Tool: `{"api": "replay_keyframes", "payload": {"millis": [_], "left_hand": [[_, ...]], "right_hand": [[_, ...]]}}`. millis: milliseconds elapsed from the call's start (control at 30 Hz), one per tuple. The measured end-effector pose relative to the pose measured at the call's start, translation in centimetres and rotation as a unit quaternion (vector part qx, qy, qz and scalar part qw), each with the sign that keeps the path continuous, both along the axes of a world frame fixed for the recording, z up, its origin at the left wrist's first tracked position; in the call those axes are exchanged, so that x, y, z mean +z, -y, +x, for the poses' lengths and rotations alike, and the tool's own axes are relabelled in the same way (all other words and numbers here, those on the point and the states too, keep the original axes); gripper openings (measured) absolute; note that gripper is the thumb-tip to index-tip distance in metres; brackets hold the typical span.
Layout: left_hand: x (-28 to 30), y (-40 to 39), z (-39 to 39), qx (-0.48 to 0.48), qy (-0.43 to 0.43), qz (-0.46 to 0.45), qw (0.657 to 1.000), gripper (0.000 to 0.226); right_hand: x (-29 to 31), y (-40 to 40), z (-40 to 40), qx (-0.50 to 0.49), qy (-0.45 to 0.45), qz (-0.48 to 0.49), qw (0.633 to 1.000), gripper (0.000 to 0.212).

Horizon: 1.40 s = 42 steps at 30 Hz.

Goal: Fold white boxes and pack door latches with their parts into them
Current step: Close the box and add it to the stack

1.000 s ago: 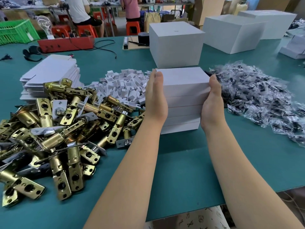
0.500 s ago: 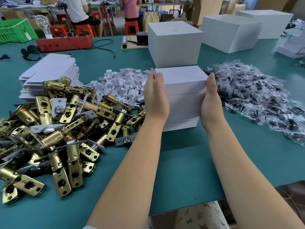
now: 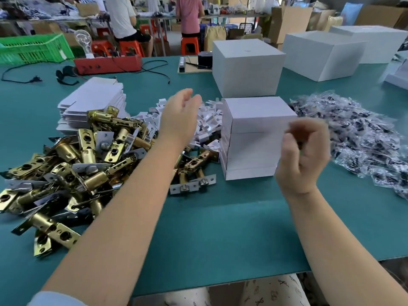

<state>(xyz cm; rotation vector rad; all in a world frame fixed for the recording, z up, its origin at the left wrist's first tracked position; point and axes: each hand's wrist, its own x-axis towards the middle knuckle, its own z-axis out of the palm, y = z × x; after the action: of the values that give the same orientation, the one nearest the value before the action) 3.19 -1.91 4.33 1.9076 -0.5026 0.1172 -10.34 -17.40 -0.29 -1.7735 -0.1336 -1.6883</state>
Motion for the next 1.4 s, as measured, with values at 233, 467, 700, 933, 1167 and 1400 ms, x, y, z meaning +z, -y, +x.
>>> {"api": "replay_keyframes", "payload": {"millis": [233,467,700,933,1167,1400], "left_hand": [[3.5,-7.1,8.7,0.209,0.095,0.297,0.927,0.039],[4.5,-12.2,13.7,0.235,-0.015,0.488,0.841,0.024],[5.3,-12.7,13.7,0.209,0.110,0.539,0.808,0.025],[8.0,-10.1,7.8,0.264,0.301,0.382,0.833,0.020],[3.0,-8.8,-1.8,0.080,0.078,-0.023,0.993,0.014],[-3.5,-10.2,-4.7,-0.207,-0.184,-0.094,0.956,0.054]], "right_hand": [[-2.8,-7.6,0.1,0.136,-0.314,-0.334,0.878,0.021],[-3.6,-8.5,0.7,0.152,-0.429,-0.367,0.812,0.011],[-3.5,-8.2,0.8,0.142,-0.446,-0.339,0.816,0.020],[-3.3,-8.3,0.8,0.141,-0.427,-0.319,0.834,0.012],[-1.9,-8.0,0.7,0.184,-0.418,-0.030,0.889,0.029],[-1.9,-8.2,-0.5,0.240,-0.317,0.304,0.866,0.016]]}}
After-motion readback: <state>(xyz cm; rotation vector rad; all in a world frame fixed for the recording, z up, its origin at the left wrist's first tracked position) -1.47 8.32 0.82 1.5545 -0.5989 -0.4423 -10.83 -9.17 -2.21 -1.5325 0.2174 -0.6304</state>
